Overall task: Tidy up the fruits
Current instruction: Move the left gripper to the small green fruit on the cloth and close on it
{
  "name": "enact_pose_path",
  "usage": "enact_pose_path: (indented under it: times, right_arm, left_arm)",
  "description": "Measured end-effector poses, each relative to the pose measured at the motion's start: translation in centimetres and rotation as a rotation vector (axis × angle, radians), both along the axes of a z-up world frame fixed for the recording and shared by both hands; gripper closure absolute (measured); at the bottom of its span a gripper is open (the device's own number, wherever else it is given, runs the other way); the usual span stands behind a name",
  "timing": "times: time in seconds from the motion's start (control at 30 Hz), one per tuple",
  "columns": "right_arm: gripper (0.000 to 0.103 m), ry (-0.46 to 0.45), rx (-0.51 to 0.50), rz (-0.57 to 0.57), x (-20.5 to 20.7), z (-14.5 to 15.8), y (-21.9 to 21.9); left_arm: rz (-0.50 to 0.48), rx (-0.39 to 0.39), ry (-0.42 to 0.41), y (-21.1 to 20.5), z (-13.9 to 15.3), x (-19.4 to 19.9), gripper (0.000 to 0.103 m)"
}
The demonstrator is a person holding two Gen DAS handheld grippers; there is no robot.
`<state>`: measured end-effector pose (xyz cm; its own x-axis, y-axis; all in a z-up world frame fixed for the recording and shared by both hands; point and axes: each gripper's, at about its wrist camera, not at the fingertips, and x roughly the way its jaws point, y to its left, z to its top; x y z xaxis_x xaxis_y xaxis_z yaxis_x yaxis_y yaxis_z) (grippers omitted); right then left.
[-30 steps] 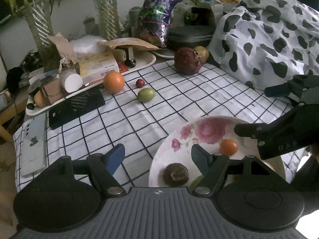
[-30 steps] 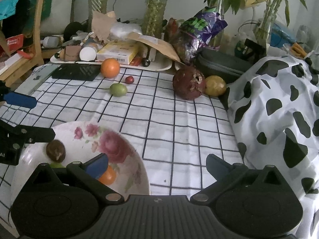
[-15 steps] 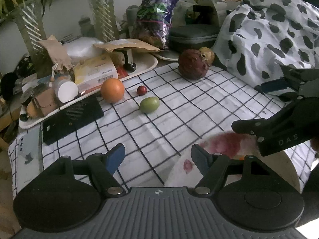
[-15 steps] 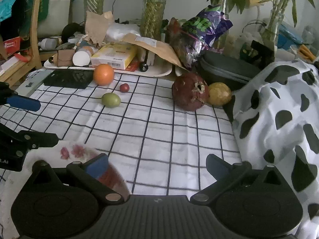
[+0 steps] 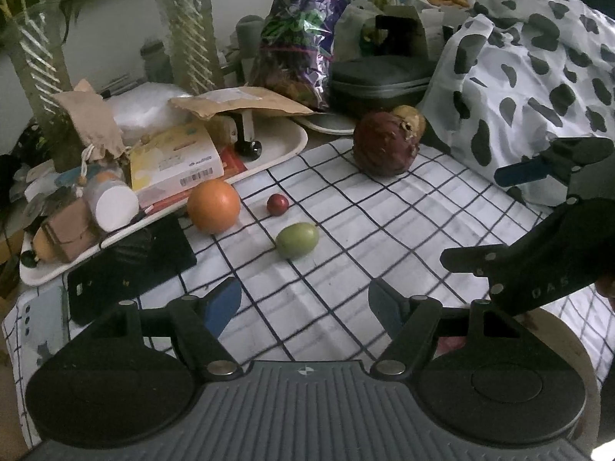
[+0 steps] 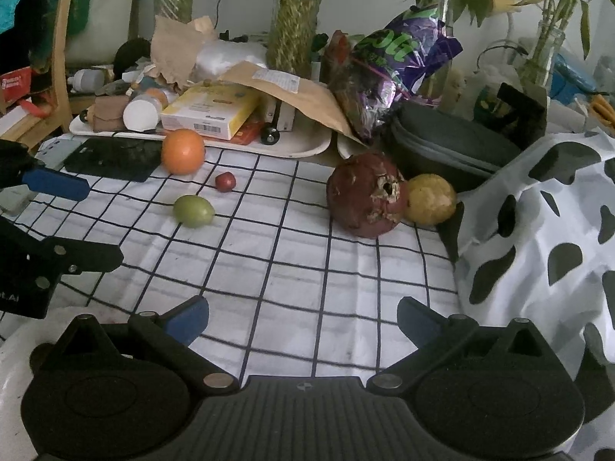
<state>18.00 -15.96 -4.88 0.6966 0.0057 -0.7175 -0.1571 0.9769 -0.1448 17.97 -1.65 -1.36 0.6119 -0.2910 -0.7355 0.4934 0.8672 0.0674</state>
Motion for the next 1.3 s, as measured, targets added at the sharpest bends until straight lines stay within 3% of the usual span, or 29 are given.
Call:
enact_pose_path:
  times: [0.6,0.83,0.93,1.3]
  right_arm:
    - [0.0,0.016,-0.013,0.004,4.0,-0.7,-0.7]
    - [0.0,0.02,-0.027,0.009,5.4,-1.0,-1.3]
    - [0.0,0.019,-0.029,0.008,5.6,-1.0,-1.4]
    - [0.0,0.016,-0.03,-0.003,5.8,-1.1,-1.8]
  left_arm:
    - [-0.006,-0.027,0.015,-1.5,-2.8,4.6,0.032]
    - [-0.008,-0.07,0.05,-2.1,-4.3,6.4,0.033]
    - [-0.022,-0.084,0.063,-2.4,-4.7,6.8,0.043]
    - [-0.034,-0.058,0.018,-3.1,-5.4,6.9,0.051]
